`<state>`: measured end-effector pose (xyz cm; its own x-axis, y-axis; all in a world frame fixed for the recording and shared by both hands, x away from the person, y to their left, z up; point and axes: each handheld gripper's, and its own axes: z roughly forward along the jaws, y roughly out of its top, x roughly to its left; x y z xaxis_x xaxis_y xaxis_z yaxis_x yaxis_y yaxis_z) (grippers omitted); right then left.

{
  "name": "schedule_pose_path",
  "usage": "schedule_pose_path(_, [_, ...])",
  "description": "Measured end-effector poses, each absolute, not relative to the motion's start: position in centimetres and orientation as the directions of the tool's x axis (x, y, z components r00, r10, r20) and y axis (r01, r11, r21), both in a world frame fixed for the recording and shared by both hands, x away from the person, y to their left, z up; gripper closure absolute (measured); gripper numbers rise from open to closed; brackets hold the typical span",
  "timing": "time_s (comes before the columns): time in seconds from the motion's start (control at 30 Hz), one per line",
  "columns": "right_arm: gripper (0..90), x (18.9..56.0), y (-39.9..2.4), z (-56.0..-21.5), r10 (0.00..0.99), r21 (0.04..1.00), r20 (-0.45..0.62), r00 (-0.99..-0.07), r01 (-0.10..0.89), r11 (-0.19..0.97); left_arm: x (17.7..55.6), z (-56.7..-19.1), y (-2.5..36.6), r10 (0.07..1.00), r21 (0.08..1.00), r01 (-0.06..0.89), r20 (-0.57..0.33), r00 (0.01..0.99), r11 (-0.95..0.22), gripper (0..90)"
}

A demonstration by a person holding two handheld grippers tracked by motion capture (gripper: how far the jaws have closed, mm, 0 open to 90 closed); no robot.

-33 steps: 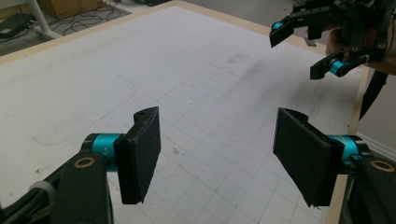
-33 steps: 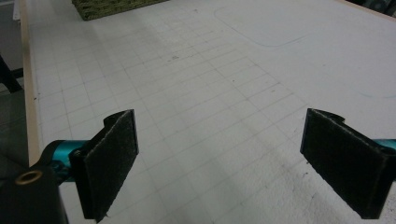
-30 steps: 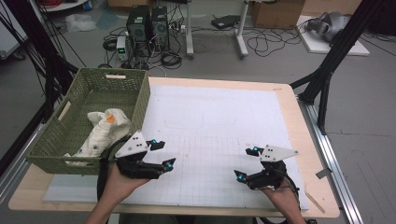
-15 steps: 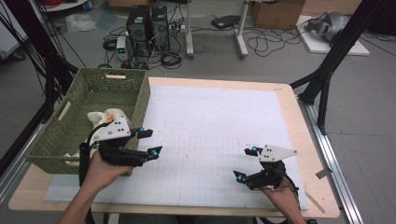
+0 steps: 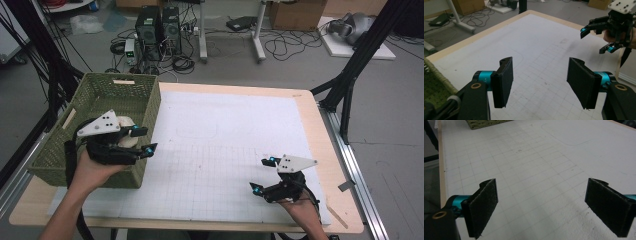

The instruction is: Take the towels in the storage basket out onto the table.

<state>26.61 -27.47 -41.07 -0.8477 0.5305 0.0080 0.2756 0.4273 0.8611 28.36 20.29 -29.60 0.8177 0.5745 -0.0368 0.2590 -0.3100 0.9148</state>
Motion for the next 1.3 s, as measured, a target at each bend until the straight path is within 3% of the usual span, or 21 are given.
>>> schedule_pose_path(0.63, [10.6,26.7,-27.5,-41.1,0.528,0.861,0.009,-0.849,0.275,0.427,30.2,-29.3,24.7,0.651,0.905,0.303,-0.04,0.758,-0.298,41.4])
schedule_pose_path(1.3, [10.6,26.8,-27.4,-41.0,0.521,0.862,0.009,-0.854,0.271,0.429,32.7,-31.7,29.0,0.743,0.855,0.407,-0.039,0.668,-0.321,44.1])
